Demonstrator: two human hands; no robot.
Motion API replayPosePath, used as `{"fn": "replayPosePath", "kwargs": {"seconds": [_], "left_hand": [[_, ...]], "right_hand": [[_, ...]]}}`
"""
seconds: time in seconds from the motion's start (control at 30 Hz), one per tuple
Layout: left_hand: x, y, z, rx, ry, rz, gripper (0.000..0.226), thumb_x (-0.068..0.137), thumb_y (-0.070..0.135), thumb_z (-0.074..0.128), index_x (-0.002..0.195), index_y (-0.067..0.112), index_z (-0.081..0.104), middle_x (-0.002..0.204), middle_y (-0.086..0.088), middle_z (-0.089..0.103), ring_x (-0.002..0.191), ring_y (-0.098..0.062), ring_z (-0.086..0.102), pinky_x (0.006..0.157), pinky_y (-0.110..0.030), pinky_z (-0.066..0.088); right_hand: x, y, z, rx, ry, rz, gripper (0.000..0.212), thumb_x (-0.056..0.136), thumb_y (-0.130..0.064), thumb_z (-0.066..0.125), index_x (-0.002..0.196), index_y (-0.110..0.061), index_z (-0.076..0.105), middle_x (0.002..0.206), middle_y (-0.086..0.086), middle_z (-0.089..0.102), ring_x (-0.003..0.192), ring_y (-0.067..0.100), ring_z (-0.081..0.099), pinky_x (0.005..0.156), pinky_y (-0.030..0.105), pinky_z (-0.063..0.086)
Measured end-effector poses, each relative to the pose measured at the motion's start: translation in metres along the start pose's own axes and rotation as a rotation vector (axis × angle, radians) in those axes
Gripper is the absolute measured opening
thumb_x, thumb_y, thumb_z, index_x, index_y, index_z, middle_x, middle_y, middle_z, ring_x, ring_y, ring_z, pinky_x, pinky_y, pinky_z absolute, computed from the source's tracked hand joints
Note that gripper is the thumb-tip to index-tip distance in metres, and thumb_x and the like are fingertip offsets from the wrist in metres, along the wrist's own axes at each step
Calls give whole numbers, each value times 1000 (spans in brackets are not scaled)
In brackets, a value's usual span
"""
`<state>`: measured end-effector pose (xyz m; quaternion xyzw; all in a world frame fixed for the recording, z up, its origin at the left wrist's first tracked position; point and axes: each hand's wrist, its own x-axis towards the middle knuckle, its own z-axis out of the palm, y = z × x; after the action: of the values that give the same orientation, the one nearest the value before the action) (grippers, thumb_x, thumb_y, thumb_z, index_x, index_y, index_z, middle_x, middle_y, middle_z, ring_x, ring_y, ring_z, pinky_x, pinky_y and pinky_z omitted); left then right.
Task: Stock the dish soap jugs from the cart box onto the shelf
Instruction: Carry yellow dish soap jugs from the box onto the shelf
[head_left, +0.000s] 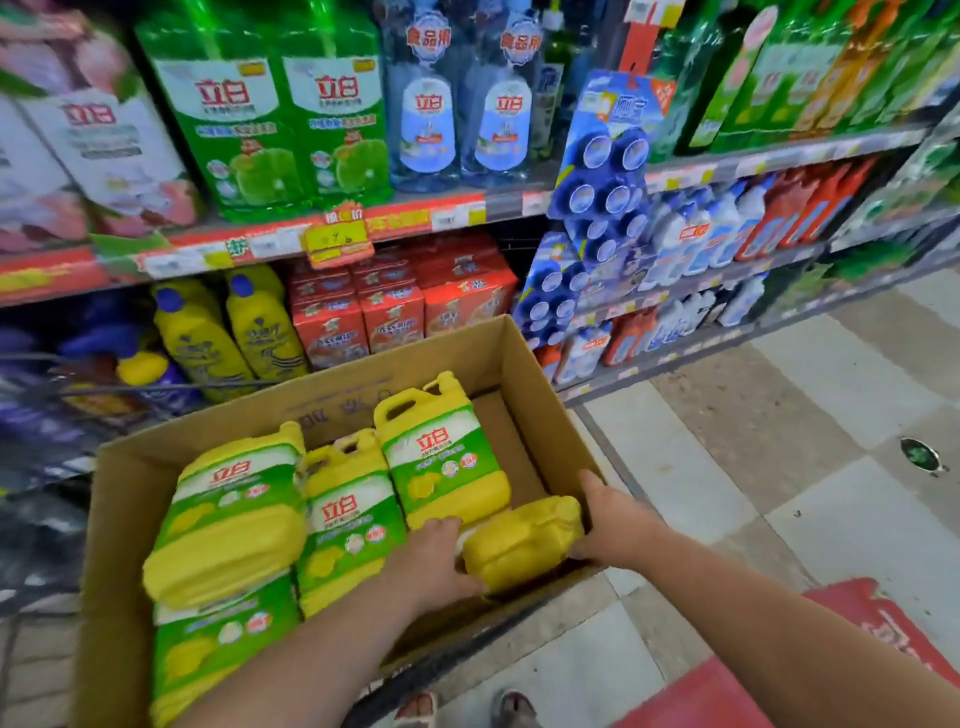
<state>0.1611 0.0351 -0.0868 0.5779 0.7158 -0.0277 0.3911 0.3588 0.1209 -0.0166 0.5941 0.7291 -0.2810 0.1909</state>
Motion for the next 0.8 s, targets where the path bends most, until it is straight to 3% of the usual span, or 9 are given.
{"fn": "replayPosePath", "kwargs": {"seconds": [0.13, 0.23, 0.37, 0.47, 0.6, 0.73, 0.8], "left_hand": [[9, 0, 16, -174, -11, -68, 103, 71, 51, 74, 149, 16, 16, 152, -8, 28, 137, -22, 32, 108, -28, 29], [15, -1, 29, -287, 17, -80, 100, 67, 47, 79, 147, 23, 22, 151, -5, 34, 135, -21, 37, 105, -24, 31], [25, -1, 42, -512, 88, -169, 89, 71, 40, 79, 144, 25, 32, 148, -8, 39, 133, -22, 40, 103, -23, 32], [30, -1, 50, -704, 118, -232, 72, 77, 36, 75, 138, 23, 41, 136, -8, 50, 115, -18, 49, 91, -19, 37], [33, 8, 54, -732, 264, -279, 52, 84, 31, 68, 130, 18, 48, 127, -13, 57, 115, -24, 53, 88, -19, 37], [26, 18, 48, -695, 335, -285, 47, 84, 29, 68, 126, 14, 53, 121, -13, 62, 113, -27, 56, 89, -25, 42], [20, 19, 33, -714, 405, -313, 43, 85, 28, 66, 123, 11, 55, 120, -14, 64, 112, -28, 58, 85, -27, 42]], "right_hand": [[22, 7, 6, 6, -86, -42, 97, 79, -29, 70, 149, -12, 6, 134, 16, 50, 120, 30, 52, 98, 38, 45], [38, 8, 10, 115, -96, -62, 77, 85, -29, 64, 146, -18, 19, 131, 14, 52, 117, 30, 53, 98, 38, 45], [53, 7, 18, 117, -55, -87, 87, 83, -32, 68, 149, -20, 13, 136, 10, 50, 120, 28, 52, 95, 37, 46], [58, 10, 24, 189, -41, -102, 86, 81, -36, 69, 148, -21, 17, 137, 6, 50, 121, 27, 52, 95, 36, 45], [62, 13, 29, 248, -10, -116, 76, 84, -38, 65, 146, -23, 24, 131, 6, 55, 114, 26, 55, 90, 35, 47], [62, 14, 25, 362, -40, -133, 81, 81, -42, 68, 145, -21, 25, 131, 5, 53, 117, 24, 52, 89, 29, 42], [60, 13, 19, 461, -32, -177, 81, 76, -39, 75, 142, -20, 32, 121, 1, 55, 110, 18, 52, 88, 26, 42]]}}
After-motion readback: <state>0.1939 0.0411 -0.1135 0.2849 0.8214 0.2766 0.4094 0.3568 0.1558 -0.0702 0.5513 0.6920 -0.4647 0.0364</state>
